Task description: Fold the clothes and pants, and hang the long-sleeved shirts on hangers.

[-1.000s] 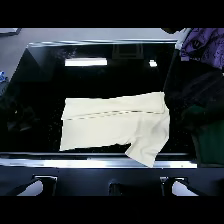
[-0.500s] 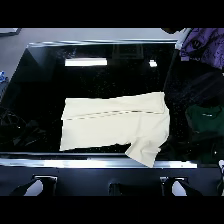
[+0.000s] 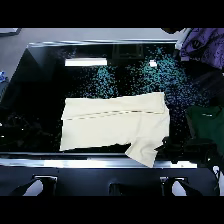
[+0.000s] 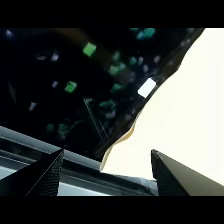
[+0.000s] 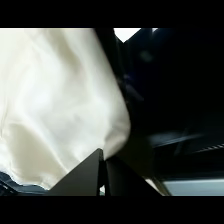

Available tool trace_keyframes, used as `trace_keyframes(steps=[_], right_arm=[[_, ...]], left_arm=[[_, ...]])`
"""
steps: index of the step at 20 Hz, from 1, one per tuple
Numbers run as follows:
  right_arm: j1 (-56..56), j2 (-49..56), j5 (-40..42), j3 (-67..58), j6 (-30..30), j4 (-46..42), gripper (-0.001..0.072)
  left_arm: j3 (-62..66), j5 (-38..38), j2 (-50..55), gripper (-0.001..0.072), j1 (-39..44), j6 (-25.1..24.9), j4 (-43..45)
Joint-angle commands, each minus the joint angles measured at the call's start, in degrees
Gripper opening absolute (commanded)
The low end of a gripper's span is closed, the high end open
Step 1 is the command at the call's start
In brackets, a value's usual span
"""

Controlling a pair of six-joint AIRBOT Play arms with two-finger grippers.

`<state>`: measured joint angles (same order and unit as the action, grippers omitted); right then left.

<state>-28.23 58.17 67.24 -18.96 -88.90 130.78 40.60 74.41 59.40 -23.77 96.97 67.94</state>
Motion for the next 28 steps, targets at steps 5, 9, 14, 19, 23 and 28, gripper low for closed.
trace_keyframes(steps=[5,9,14,19,23,28], right_arm=[[-0.04,-0.04,0.39,-0.44,-0.46,0.90,0.0030],[-0.04,-0.09,0.76,-0.44,-0.50,0.90,0.0030],[-0.04,-0.09,0.57,-0.44,-0.50,0.90,0.0030],[-0.04,-0.09,0.70,-0.44,-0.48,0.96,0.0030],[-0.04,-0.09,0.83,-0.44,-0.48,0.96,0.0030],[-0.04,-0.63,0.72,-0.44,-0.44,0.94,0.0030]], left_arm=[[-7.76,-0.74,6.58,0.0602,0.07,-13.57,-11.41],[-8.02,-0.61,6.75,0.0601,0.15,-14.08,-10.97],[-8.04,-0.57,6.97,0.0602,2.95,-14.03,-10.97],[-8.04,-0.61,10.64,0.0602,6.12,-12.94,-10.97],[-8.04,-3.23,11.80,0.0600,7.02,-10.51,-10.99],[-8.04,-4.17,12.15,0.0376,8.52,-9.70,-12.31]])
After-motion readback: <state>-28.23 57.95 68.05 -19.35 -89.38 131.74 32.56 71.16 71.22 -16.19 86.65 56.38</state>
